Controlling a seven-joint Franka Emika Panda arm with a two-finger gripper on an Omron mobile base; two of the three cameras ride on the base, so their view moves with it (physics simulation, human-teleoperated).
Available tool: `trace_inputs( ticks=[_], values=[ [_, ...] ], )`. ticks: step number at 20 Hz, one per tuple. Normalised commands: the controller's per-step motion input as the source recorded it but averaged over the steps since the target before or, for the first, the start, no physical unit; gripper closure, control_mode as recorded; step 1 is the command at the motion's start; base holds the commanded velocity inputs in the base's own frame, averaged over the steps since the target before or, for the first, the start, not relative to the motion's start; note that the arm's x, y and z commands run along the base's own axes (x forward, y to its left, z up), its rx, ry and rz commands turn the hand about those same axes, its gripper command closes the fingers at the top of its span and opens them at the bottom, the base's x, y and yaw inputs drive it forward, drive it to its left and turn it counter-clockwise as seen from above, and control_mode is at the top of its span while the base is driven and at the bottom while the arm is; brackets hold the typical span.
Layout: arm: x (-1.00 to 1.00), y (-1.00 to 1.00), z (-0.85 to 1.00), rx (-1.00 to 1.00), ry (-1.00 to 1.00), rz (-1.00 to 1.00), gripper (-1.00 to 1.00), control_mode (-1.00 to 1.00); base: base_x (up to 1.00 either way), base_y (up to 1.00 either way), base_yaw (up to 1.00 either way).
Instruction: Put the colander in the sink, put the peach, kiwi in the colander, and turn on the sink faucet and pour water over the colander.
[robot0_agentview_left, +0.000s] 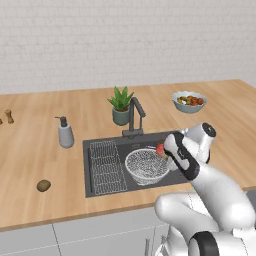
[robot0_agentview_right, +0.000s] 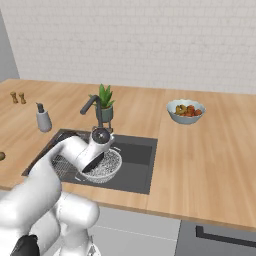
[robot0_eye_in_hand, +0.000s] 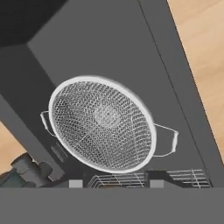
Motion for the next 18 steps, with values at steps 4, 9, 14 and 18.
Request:
trace_inputs(
  ticks=[4,9,14,18],
  values=[
    [0.73,-0.08,-0.42,0.00,0.05,0.22,1.00,-1.00,0.00,0.00,0.00],
    [0.75,0.05,-0.65,-0.06,0.09,0.16,1.00,-1.00,0.00,0.00,0.00],
    [0.52,0.12,-0.80,-0.12,0.03,0.13,1.00,-1.00,0.00,0.00,0.00],
    [0.40,0.16,-0.83,-0.13,0.00,0.11,1.00,-1.00,0.00,0.00,0.00]
  ],
)
